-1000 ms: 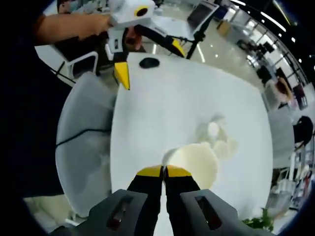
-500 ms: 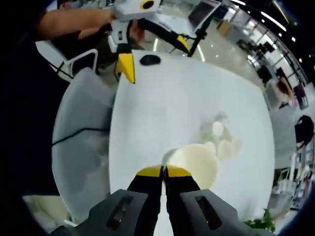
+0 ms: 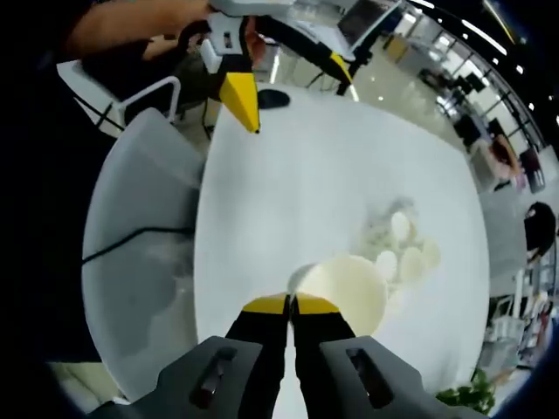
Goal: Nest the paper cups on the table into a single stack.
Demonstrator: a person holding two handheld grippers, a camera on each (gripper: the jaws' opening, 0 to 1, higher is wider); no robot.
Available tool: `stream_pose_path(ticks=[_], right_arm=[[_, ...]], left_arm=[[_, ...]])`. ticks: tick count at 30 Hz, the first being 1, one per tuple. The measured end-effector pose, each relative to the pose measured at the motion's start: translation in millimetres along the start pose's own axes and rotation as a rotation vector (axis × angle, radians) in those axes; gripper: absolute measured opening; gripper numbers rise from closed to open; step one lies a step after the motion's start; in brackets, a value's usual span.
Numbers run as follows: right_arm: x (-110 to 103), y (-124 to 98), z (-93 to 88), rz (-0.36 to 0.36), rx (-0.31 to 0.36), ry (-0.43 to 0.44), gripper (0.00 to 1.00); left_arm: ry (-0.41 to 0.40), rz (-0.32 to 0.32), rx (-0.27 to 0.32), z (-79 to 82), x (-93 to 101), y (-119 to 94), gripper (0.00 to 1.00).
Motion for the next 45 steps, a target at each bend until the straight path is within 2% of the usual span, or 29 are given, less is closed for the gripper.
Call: stream_pose_path(ticks=[17,30,45], right_arm=[[-13.5,13.1,-0.4,-0.014,-0.014,-0.019,0.0],[-37.6,42.9,-0.1,-0.016,-0.036,-0.046,0.0],[-51.5,70.4,-6.4,-0.002,-0.043,-0.057,0.0]], left_arm=[[-0.007,0.002,0.001,-5.2,0.3,-1.6,0.98],[-0.015,0.012,-0.002,-8.9,-0.6,-6.8,0.98],[-0.018,0.011,-0.017,-13.1,0.3,-9.3,0.98]])
Point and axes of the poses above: the point that each gripper's makers call its tool centre point, and the gripper's own axes: y roughly forward along the fingers, x roughly to its right, z roughly out of its top, the point moved 8 cm from there along -y, roughly backward along the fingers, and after that the axes turned 2 degrees about -z, right-handed, at the moved point
